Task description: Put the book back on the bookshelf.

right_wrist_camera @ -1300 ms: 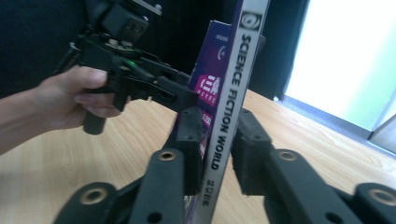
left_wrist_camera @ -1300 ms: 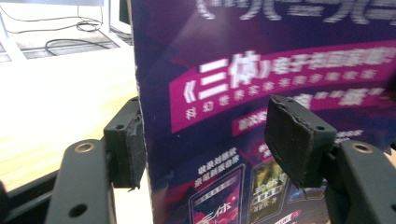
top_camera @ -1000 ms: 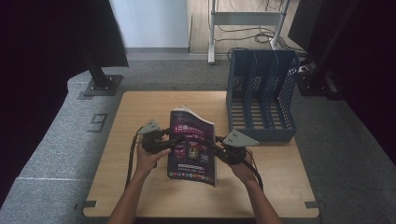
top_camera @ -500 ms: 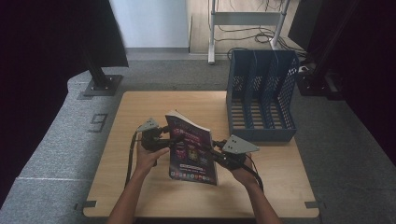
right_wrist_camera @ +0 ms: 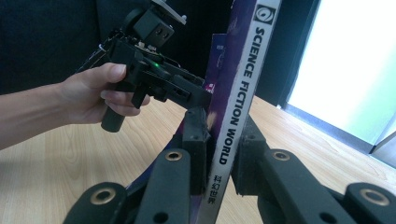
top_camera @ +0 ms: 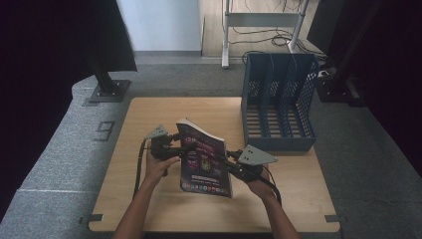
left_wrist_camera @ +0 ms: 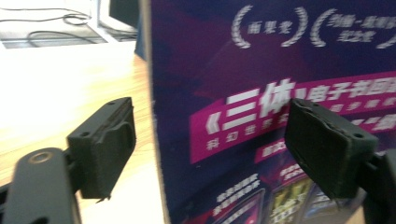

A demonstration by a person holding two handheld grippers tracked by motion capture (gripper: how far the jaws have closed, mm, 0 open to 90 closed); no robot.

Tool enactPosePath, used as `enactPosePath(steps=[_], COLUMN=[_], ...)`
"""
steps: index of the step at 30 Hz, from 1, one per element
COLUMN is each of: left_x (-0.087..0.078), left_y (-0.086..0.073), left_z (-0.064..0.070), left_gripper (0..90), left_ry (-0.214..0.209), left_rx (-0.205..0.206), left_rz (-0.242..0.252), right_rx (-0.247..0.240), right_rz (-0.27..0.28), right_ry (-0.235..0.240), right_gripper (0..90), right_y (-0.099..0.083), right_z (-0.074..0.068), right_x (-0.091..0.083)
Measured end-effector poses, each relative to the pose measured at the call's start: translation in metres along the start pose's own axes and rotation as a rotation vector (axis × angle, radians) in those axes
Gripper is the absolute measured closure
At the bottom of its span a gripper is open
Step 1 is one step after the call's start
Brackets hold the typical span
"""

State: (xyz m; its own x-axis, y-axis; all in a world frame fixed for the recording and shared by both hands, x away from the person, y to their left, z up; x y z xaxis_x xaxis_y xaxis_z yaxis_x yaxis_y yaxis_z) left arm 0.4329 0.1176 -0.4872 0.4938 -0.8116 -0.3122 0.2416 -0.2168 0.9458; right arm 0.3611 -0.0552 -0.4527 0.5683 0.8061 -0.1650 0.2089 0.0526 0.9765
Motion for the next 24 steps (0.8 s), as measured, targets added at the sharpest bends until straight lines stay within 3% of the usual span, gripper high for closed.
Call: enactPosePath(steps=[5,10,15,24], left_x=[-0.001,-0.005,-0.009,-0.018], left_y=[0.002,0.003,0.005,0.022], left_z=[0.002,0.003,0.003,0.001], left_gripper=[21.9,30.7,41.0,43.2], left_ry=[0.001,0.026,0.050,0.074], left_rx=[0.017,0.045,0.059,0.069], left_rz=[-0.013,-0.011,0.019,0.062], right_rx=[-0.004,-0.008,-0.018,-0.045], right_rz=[0.001,0.005,0.018,0.067], right_ry=[0.007,0.020,0.002,0.011], right_gripper=[77.7,77.1,77.2,81.2], right_y=[0.000,0.000,0.001,0.012], right_z=[0.000,-0.002,0.000,-0.003], right_x=[0.000,-0.003,-0.006,-0.004])
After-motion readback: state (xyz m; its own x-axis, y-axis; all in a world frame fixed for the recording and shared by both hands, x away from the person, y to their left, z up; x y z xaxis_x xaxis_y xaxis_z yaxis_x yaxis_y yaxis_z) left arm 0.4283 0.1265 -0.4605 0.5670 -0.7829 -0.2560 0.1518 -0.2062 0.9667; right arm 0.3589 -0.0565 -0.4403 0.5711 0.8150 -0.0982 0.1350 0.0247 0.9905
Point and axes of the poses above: each handheld gripper's, and its own axes: x roughly forward along the jaws, y roughly out of its top, z roughly to its right, the point moved 8 cm from there along x, roughly forward along the jaws, and after that the axes turned 13 degrees about x, right-handed, at the moved point
